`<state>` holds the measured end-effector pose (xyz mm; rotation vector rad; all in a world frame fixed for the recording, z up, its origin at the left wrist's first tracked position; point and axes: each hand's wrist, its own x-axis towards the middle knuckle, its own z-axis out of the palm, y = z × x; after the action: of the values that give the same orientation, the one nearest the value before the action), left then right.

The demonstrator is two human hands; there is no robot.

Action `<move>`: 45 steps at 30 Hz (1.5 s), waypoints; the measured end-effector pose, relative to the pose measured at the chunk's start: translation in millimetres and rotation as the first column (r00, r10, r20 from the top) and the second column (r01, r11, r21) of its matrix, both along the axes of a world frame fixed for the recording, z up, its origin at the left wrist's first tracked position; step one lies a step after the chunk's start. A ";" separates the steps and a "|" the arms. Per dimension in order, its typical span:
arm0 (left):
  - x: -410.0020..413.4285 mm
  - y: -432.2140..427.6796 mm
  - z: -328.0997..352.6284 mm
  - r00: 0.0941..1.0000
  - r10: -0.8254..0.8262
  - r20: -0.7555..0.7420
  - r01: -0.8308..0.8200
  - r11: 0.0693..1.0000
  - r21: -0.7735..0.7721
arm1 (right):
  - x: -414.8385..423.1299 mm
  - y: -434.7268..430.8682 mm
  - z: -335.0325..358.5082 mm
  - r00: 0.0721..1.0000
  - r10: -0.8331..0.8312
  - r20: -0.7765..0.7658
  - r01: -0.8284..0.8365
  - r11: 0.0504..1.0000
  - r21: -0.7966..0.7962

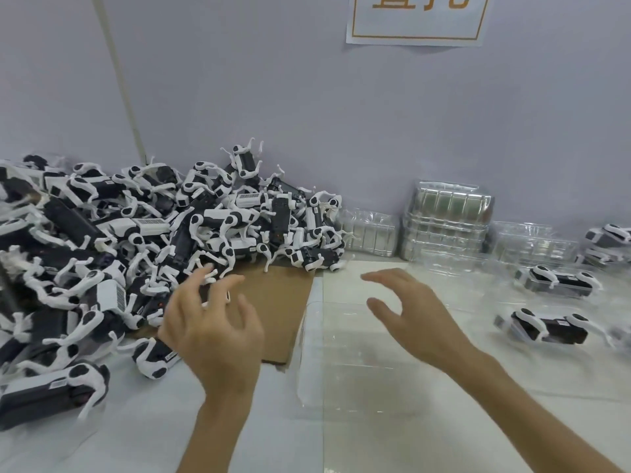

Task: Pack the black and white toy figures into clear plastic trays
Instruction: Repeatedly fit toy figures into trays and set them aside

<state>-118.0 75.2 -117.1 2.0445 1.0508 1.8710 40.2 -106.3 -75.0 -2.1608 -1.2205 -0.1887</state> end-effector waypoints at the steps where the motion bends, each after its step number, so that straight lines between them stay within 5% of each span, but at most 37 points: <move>1: -6.0 6.8 2.3 0.993 0.101 0.067 -0.100 0.995 -0.024 | -18.2 4.5 -0.5 0.998 0.063 -0.003 -0.062 0.998 0.014; 4: -18.4 26.2 1.9 0.973 0.210 0.092 -0.181 0.950 -0.252 | -48.9 37.6 10.7 0.984 0.175 0.015 -0.174 0.984 -0.020; 8: -19.1 34.8 -6.4 0.991 0.130 -0.017 -0.121 0.851 -0.511 | -53.6 113.6 45.8 0.977 0.208 0.042 -0.208 0.978 -0.011; 11: -16.9 32.2 -10.1 0.995 0.092 -0.024 -0.092 0.866 -0.492 | -43.5 180.4 65.5 0.976 0.197 -0.087 -0.195 0.980 0.038; 18: -7.8 28.7 -19.2 0.997 0.032 -0.066 -0.058 0.896 -0.441 | -46.4 278.9 23.1 0.928 0.207 -0.309 -0.279 0.937 -0.210; 25: -1.5 24.9 -21.1 0.998 -0.018 -0.064 -0.015 0.878 -0.478 | -51.3 293.8 5.5 0.999 0.036 0.030 -0.035 0.999 -0.018; 30: -0.9 25.5 -23.4 0.995 -0.071 -0.077 0.021 0.852 -0.522 | -36.2 302.5 13.7 0.931 -0.148 0.334 0.203 0.970 -0.135; 34: 0.4 23.0 -23.8 0.993 -0.113 -0.014 0.088 0.838 -0.538 | -12.8 300.7 15.8 0.999 -0.028 -0.039 0.020 0.979 -0.202; 37: 1.6 23.1 -24.2 0.992 -0.125 0.011 0.110 0.830 -0.546 | -6.9 297.2 8.0 1.000 0.006 -0.027 -0.012 0.972 -0.234; 40: 1.4 21.5 -24.4 0.988 -0.153 0.033 0.145 0.822 -0.550 | -7.1 291.0 11.2 0.985 0.007 -0.174 -0.017 0.998 -0.060; 43: 2.2 20.1 -24.8 0.982 -0.186 0.031 0.172 0.812 -0.559 | -8.9 273.0 31.1 0.870 0.077 -0.487 0.011 0.985 0.174; 45: 2.8 21.0 -23.4 0.981 -0.190 0.051 0.185 0.807 -0.561 | -10.6 247.6 47.9 0.673 0.187 -0.715 0.060 0.950 0.306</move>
<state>-115.3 96.1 -140.5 1.7223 1.1763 1.2506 29.7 141.3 -27.1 -1.6305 -0.7117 0.4772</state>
